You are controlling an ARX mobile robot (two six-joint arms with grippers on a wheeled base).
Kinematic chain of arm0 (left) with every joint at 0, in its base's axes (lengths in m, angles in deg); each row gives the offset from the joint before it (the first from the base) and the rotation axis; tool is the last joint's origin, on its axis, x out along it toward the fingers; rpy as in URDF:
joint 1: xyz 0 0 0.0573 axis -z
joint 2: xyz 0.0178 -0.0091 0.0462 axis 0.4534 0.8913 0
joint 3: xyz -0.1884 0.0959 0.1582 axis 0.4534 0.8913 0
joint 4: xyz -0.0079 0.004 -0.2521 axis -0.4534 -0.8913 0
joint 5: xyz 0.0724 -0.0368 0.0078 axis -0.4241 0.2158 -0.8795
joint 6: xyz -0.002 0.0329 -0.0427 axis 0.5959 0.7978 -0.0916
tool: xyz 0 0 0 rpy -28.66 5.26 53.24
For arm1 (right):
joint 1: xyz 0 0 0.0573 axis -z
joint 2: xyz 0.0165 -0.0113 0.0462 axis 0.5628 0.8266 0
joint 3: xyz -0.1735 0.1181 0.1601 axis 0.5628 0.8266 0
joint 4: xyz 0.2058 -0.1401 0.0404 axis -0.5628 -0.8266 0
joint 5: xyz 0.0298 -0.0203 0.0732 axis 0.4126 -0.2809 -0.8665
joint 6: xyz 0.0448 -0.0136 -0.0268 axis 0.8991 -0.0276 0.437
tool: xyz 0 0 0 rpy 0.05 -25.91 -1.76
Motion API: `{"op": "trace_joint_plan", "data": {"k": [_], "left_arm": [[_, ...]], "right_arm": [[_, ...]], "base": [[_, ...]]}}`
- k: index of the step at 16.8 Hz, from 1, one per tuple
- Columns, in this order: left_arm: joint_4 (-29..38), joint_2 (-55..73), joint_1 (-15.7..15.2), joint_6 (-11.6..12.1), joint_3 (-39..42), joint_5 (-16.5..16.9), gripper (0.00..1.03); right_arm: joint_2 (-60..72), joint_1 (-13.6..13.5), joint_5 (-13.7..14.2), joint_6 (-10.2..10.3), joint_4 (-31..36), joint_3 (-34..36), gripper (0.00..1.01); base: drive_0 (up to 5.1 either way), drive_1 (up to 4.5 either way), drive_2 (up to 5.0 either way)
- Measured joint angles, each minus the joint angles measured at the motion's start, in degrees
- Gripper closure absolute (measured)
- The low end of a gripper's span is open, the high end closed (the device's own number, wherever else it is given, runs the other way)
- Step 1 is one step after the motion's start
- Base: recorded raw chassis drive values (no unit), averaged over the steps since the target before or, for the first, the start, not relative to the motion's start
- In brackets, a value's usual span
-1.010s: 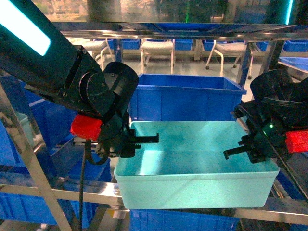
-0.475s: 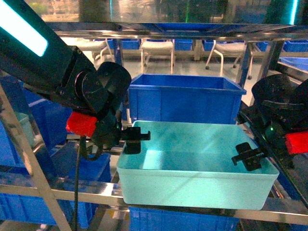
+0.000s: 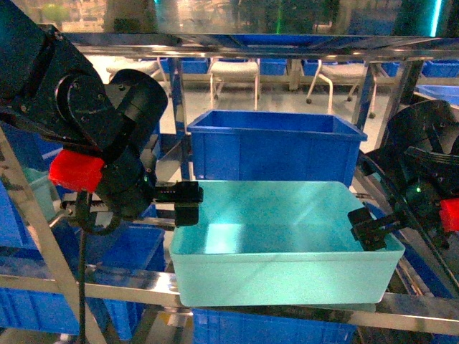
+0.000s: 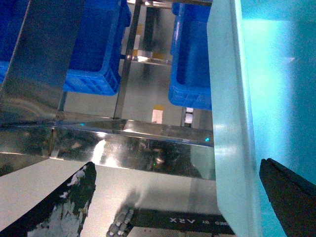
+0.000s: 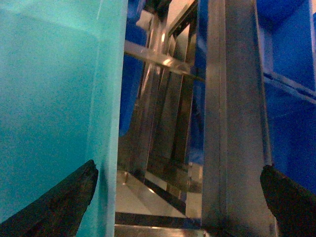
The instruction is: Organize blue bins on left shelf correctly
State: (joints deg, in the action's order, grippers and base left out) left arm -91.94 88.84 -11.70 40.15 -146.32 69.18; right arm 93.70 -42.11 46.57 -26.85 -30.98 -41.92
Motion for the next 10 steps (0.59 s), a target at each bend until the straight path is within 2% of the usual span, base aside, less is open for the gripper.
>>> {"op": "trace_joint_plan", "data": {"k": [6, 7, 8, 9, 10], "left_arm": [[-0.2, -10.0, 1.5, -2.0, 6.7, 3.6, 0.05], [-1.8, -12.4, 1.5, -3.1, 9.2, 5.7, 0.05], [-3.8, -15.8, 2.3, -6.1, 12.7, 9.3, 0.05], [-4.4, -19.6, 2.9, -8.6, 15.6, 11.3, 0.05], [-4.2, -20.1, 3.0, -9.3, 17.0, 11.7, 0.05]], "right_arm": [[-3.8, -0.2, -1.2, 0.5, 2.1, 3.9, 0.03], [-5.2, -0.4, -1.9, 0.7, 2.8, 5.4, 0.03], [-8.0, -0.8, -3.0, 1.4, 2.9, 8.2, 0.03], [-11.0, -1.3, -4.3, 2.6, 3.1, 11.3, 0.03], [-12.2, -1.6, -4.8, 3.2, 3.4, 12.9, 0.03]], "base": [[0.0, 0.00, 0.0], [0.0, 0.00, 0.0], [0.0, 0.00, 0.0], [0.0, 0.00, 0.0], [0.0, 0.00, 0.0]]}}
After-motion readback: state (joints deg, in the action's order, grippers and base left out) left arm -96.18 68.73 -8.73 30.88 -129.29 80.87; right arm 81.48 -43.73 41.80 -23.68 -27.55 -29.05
